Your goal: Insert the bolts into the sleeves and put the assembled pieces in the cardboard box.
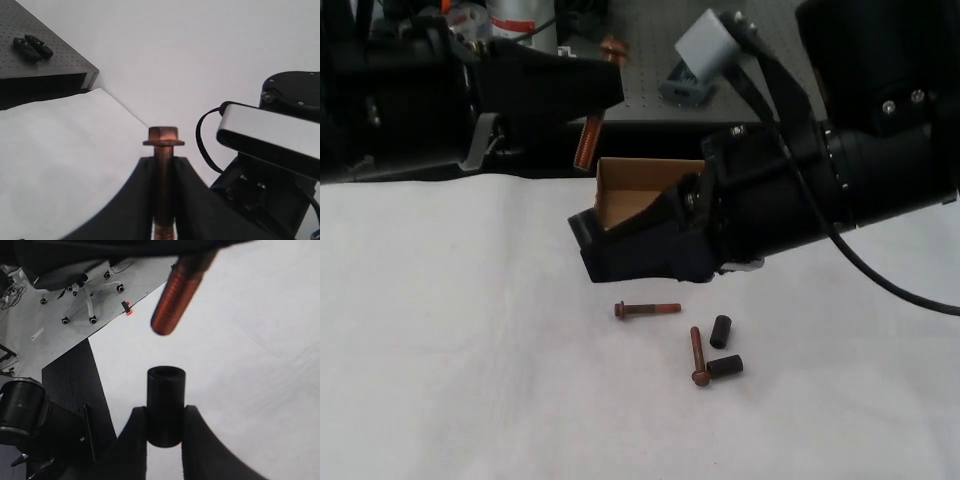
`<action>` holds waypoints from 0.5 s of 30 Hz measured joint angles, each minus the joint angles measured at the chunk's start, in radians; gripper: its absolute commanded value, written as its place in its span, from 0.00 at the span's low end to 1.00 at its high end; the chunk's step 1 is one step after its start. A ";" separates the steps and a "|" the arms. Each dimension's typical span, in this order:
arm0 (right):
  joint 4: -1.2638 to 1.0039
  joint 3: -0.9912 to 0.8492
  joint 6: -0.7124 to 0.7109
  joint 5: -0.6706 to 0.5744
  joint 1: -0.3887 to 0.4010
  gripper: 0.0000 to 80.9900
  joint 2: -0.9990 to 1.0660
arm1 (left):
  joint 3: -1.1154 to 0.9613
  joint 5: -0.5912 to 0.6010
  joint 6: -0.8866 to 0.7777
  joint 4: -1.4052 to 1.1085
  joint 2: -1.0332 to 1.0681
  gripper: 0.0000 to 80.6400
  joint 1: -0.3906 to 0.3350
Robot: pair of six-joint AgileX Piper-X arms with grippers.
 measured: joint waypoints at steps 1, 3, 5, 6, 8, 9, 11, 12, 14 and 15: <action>-0.005 0.000 0.000 0.006 0.000 0.04 0.000 | 0.000 0.000 0.000 -0.001 0.000 0.01 0.000; -0.023 0.000 0.010 0.015 0.000 0.04 0.000 | 0.000 0.000 0.000 -0.001 0.000 0.01 0.000; -0.049 0.000 0.018 0.018 0.000 0.04 0.000 | 0.000 0.000 0.000 -0.003 0.000 0.01 0.000; -0.056 0.000 0.034 0.020 0.000 0.04 0.000 | 0.000 0.000 0.000 -0.002 0.000 0.01 0.000; -0.064 0.000 0.045 0.019 0.000 0.04 0.000 | 0.000 0.000 0.000 -0.002 0.000 0.01 0.000; -0.064 0.000 0.047 0.019 0.000 0.04 0.000 | 0.000 -0.003 0.000 -0.002 0.000 0.01 0.000; -0.070 0.000 0.053 0.021 0.000 0.04 0.000 | 0.000 -0.009 0.000 -0.002 0.000 0.01 0.000; -0.070 0.000 0.053 0.021 0.000 0.04 0.000 | 0.000 -0.013 0.000 -0.002 0.000 0.01 0.000; -0.070 0.000 0.052 0.024 0.000 0.04 0.000 | 0.000 -0.018 0.000 -0.002 0.000 0.01 0.000; -0.074 0.000 0.052 0.023 0.000 0.04 0.000 | 0.000 -0.022 0.000 -0.002 0.000 0.01 0.000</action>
